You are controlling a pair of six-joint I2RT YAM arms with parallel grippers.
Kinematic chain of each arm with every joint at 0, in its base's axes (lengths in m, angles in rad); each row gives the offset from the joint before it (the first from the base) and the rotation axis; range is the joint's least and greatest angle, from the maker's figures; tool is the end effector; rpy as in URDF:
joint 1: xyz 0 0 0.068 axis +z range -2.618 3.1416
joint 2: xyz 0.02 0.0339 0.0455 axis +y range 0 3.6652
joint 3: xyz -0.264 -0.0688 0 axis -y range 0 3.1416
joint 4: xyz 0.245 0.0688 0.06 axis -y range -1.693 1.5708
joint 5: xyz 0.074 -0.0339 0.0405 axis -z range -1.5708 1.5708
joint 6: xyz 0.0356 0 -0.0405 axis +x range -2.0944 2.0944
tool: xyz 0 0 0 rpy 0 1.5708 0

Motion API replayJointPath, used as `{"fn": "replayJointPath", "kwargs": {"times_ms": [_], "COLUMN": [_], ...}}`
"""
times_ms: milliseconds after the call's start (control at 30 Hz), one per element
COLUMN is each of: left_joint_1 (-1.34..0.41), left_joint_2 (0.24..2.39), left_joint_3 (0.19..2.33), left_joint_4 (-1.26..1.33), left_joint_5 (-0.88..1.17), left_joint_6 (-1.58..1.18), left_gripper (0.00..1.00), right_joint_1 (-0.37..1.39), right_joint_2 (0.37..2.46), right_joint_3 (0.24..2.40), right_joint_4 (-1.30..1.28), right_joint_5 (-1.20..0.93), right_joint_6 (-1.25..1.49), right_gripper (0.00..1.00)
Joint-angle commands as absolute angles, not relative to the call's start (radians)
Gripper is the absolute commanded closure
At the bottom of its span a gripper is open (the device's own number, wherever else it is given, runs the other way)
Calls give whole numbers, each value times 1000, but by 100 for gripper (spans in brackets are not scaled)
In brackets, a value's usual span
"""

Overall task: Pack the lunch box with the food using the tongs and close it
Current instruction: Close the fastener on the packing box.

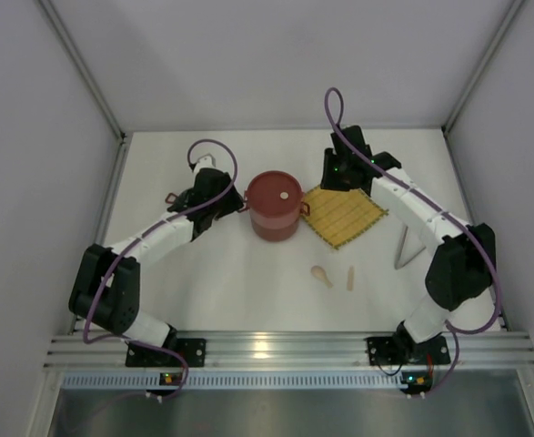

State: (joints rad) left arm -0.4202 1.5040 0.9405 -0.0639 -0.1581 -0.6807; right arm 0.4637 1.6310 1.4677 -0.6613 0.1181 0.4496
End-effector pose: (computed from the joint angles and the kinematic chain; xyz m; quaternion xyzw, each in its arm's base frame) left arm 0.3035 -0.1295 0.2327 -0.1509 0.8758 -0.1770 0.4229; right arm 0.3253 0.1580 0.3161 0.0150 0.9297 0.1111 0.3508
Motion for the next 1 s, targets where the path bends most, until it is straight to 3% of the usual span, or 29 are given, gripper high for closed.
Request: {"fn": "replayJointPath", "kwargs": {"times_ms": [0,400,967], "left_joint_1": [-419,-419,-419], "left_joint_2": [1525,1526,1574], "left_joint_3": [988,1000,1065], "left_joint_4": [-80,-95,-123], "left_joint_5": [-172,-158,-166], "left_joint_6": [-676,-692,-669], "left_gripper": [47,47,47], "right_joint_1": [463,454,531], "right_joint_2": [1684,1882,1588], "right_joint_3": [1514,1559,1181], "right_joint_4": [-529,-404,-304], "right_joint_5": [62,-130,-170], "right_joint_6": [460,495,546], "right_gripper": [73,75,75]}}
